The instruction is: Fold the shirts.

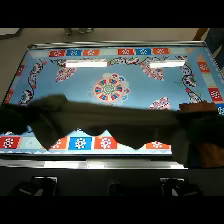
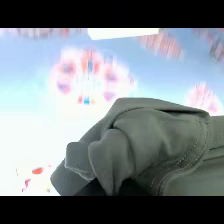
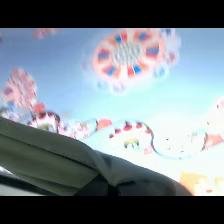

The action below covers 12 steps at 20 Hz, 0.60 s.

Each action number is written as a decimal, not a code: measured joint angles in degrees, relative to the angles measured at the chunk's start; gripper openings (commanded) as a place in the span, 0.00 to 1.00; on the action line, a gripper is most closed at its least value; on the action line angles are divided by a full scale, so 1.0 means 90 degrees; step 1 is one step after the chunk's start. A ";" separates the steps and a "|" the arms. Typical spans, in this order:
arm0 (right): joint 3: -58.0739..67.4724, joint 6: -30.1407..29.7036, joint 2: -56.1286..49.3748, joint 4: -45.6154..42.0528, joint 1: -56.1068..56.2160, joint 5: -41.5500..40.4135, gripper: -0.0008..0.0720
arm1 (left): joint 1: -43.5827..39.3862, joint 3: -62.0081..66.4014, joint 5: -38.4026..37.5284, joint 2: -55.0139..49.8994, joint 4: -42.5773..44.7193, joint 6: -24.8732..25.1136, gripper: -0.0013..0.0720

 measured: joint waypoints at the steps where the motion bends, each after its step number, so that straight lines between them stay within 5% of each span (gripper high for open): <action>1: -0.0352 0.0015 -0.0027 -0.0039 0.0000 0.0294 0.07 | 0.0000 -0.0505 -0.0090 0.0010 -0.0124 0.0049 0.07; 5: -0.1778 0.0032 -0.0180 -0.0153 0.0000 0.0061 0.07 | 0.0022 -0.2203 0.0282 -0.0075 -0.0532 0.0486 0.07; 12: -0.2608 0.0041 -0.2278 0.0597 -0.0007 -0.3781 0.09 | 0.0182 -0.2550 0.2191 -0.2098 -0.0661 0.0714 0.09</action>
